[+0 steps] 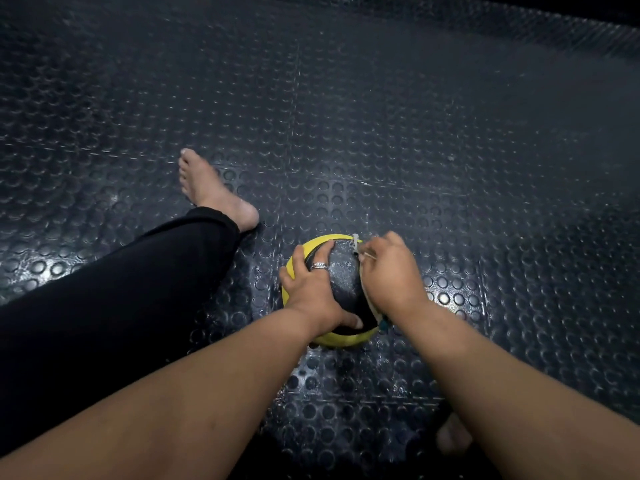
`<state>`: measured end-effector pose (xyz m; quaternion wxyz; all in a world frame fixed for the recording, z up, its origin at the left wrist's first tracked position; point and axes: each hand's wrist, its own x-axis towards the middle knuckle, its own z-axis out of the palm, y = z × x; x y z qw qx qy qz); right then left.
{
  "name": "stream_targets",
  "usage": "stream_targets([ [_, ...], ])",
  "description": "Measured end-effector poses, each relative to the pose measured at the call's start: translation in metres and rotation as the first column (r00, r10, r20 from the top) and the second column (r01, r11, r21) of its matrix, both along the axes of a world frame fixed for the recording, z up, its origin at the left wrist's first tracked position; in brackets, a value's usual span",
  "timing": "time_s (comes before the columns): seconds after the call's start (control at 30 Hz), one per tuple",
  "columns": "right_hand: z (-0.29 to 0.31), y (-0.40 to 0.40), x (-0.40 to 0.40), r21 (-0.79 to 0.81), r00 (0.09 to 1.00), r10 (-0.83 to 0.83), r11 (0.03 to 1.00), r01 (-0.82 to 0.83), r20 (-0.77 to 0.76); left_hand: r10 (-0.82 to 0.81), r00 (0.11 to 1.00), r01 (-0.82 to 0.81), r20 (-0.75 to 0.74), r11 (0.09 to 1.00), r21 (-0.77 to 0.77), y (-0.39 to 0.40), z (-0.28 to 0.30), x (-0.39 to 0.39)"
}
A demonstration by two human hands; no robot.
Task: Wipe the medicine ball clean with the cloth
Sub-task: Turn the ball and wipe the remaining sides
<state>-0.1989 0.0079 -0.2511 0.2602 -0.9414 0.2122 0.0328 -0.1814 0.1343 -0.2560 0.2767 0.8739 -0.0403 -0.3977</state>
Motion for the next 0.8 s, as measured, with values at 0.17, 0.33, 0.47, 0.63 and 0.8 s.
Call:
stream_targets([
  [0.17, 0.017, -0.002, -0.040, 0.044, 0.997, 0.057, 0.998, -0.055, -0.051, -0.054, 0.998, 0.054, 0.035, 0.999, 0.001, 0.001, 0.002, -0.010],
  [0.33, 0.041, -0.015, -0.041, 0.240, 0.964, -0.047, 0.964, 0.112, -0.261, -0.141, 0.989, 0.141, 0.043, 0.990, -0.002, 0.009, 0.009, -0.022],
  [0.47, 0.042, 0.003, -0.053, 0.482, 0.834, -0.529, 0.695, 0.533, -0.160, -0.226, 0.964, 0.223, 0.143, 0.974, 0.038, 0.015, 0.023, -0.018],
  [0.63, 0.047, 0.022, -0.056, 0.630, 0.763, -0.616, 0.518, 0.579, -0.195, -0.224, 0.954, 0.245, 0.201, 0.965, -0.089, 0.018, 0.043, -0.012],
  [0.8, 0.067, 0.038, -0.051, 0.861, 0.760, -0.567, 0.163, 0.481, -0.317, -0.116, 0.993, 0.106, -0.011, 0.940, -0.325, 0.012, 0.069, -0.015],
])
